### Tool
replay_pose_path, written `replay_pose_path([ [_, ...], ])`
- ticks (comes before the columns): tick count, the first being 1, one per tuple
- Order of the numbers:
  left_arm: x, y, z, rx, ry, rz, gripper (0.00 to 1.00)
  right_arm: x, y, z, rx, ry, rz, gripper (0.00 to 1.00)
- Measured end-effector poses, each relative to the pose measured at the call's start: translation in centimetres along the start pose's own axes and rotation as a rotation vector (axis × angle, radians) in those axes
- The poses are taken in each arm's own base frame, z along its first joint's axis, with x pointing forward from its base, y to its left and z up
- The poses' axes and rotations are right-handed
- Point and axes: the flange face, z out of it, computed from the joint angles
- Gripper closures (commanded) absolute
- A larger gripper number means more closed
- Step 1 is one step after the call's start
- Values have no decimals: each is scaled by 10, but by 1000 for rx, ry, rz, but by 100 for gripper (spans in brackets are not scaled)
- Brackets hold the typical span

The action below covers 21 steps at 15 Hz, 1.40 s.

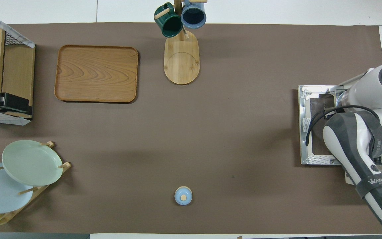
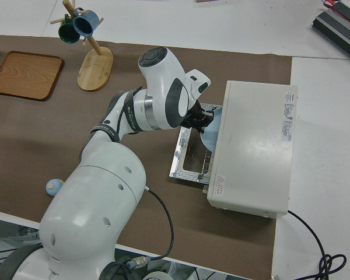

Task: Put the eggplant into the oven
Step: 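Carry the eggplant into the open oven with the right gripper and release, then withdraw the right gripper and push the oven door shut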

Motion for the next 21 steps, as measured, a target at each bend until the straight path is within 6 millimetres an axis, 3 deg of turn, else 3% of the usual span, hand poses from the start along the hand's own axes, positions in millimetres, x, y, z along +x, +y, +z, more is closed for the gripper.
replay_pose_path([
  [1,0,0,0,0,0,0,0,-3,-1,2,2,5,-2,100],
  [4,0,0,0,0,0,0,0,-7,-2,0,4,12,-2,38],
  [8,0,0,0,0,0,0,0,-8,-1,0,21,12,8,18],
  [9,0,0,0,0,0,0,0,-7,-3,-3,24,12,4,18],
  [11,0,0,0,0,0,0,0,-1,-13,-22,62,22,-9,22],
  [13,0,0,0,0,0,0,0,9,-38,-57,93,38,-30,53],
  [15,0,0,0,0,0,0,0,17,-69,-79,101,76,-30,100],
  [16,0,0,0,0,0,0,0,19,-85,-78,101,88,-27,100],
  [18,0,0,0,0,0,0,0,21,-108,-57,104,93,-19,100],
  [21,0,0,0,0,0,0,0,17,-112,-13,107,69,-8,100],
])
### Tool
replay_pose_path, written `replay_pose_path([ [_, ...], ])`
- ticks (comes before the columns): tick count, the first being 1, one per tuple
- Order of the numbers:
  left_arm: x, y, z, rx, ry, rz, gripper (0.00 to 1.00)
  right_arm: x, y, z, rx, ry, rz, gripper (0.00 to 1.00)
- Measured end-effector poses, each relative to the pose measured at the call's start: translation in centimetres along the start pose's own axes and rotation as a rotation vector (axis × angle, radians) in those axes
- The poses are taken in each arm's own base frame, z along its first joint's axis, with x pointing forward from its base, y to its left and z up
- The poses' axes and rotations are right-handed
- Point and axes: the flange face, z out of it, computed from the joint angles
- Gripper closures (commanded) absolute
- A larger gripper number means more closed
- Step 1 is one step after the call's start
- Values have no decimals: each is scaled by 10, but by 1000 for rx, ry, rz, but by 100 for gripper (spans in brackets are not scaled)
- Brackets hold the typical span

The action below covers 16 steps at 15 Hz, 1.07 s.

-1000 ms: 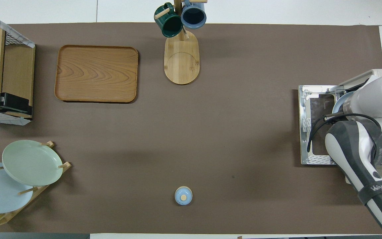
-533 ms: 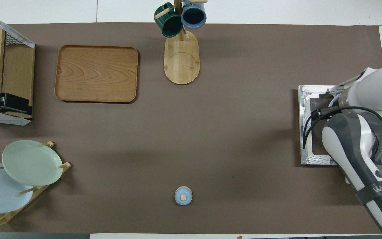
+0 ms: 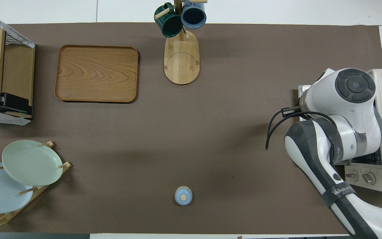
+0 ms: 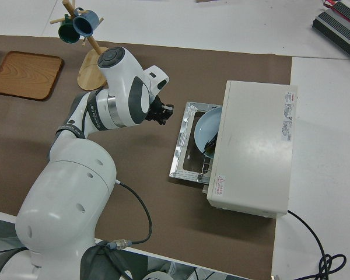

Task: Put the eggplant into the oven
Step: 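Withdraw the right gripper and push the oven door shut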

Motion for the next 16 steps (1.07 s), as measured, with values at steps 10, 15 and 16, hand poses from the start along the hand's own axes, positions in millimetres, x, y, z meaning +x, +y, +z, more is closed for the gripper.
replay_pose_path([
  [10,0,0,0,0,0,0,0,-9,26,73,2,-68,53,100],
  [15,0,0,0,0,0,0,0,-3,14,56,-85,-108,-43,100],
  [16,0,0,0,0,0,0,0,2,17,43,-91,-128,-62,100],
])
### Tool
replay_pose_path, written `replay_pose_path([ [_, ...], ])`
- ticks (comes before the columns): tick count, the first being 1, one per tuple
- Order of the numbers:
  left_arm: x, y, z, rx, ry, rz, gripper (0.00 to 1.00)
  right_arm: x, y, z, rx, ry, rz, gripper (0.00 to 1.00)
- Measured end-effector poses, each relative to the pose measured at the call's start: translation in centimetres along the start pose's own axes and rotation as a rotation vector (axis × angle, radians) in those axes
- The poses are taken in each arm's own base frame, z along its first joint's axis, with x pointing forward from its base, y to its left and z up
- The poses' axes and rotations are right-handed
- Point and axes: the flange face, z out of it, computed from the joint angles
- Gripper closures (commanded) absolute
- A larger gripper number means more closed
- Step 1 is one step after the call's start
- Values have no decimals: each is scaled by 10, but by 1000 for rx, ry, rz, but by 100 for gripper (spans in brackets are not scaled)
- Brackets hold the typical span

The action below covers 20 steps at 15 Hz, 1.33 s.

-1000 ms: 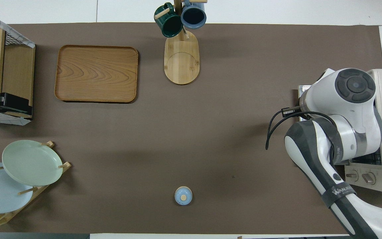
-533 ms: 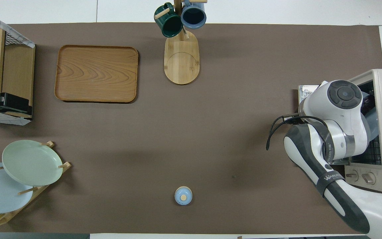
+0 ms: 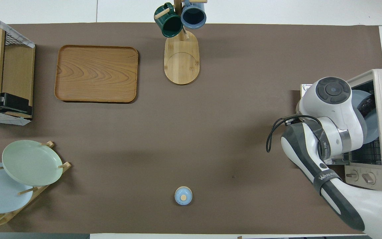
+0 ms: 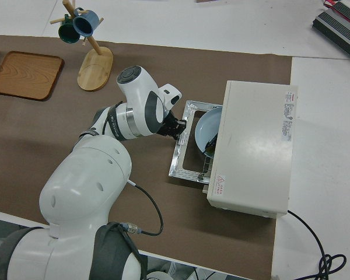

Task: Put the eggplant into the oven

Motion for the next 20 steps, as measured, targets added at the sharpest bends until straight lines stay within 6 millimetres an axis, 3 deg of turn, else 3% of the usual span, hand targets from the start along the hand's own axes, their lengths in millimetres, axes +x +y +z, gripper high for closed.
replay_pose_path([
  [3,0,0,0,0,0,0,0,1,28,-41,6,-14,-39,100],
  [7,0,0,0,0,0,0,0,-20,81,-82,50,20,-55,100],
  [12,0,0,0,0,0,0,0,-43,144,-102,45,43,-23,100],
  [13,0,0,0,0,0,0,0,-45,151,-103,43,43,-14,87],
  [14,0,0,0,0,0,0,0,-46,155,-105,53,40,-4,60],
  [15,0,0,0,0,0,0,0,-48,156,-108,86,27,10,18],
  [16,0,0,0,0,0,0,0,-49,155,-115,123,19,21,0],
  [20,0,0,0,0,0,0,0,-43,146,-168,158,60,21,0],
])
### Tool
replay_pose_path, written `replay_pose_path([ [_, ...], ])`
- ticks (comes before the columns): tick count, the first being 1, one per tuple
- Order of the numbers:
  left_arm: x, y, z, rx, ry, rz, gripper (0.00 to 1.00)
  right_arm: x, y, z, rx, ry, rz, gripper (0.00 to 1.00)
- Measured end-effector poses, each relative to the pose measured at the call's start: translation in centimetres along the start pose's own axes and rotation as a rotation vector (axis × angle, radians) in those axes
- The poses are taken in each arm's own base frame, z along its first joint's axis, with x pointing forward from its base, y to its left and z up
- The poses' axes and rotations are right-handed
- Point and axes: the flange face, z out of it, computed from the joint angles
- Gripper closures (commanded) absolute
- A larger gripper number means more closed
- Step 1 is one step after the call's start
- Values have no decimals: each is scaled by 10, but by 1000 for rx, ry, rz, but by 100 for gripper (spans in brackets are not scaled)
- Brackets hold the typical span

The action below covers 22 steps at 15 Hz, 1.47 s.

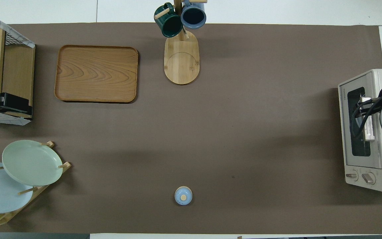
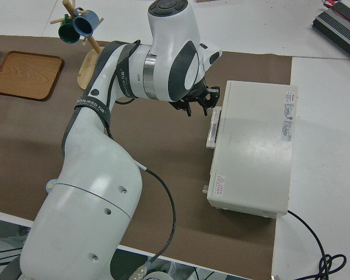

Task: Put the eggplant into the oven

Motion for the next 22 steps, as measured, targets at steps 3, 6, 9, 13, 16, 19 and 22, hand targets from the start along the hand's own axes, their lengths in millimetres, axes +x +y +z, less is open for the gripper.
replay_pose_path([
  [3,0,0,0,0,0,0,0,3,-14,-6,36,-17,41,0],
  [6,0,0,0,0,0,0,0,3,-9,-2,41,-28,62,0],
  [9,0,0,0,0,0,0,0,1,-4,-4,42,-25,70,0],
  [13,0,0,0,0,0,0,0,-7,-8,-26,34,28,65,0],
  [16,0,0,0,0,0,0,0,-10,-8,-33,33,35,66,0],
  [19,0,0,0,0,0,0,0,-11,-10,-32,37,23,132,0],
  [22,0,0,0,0,0,0,0,-11,-17,-41,43,39,192,0],
])
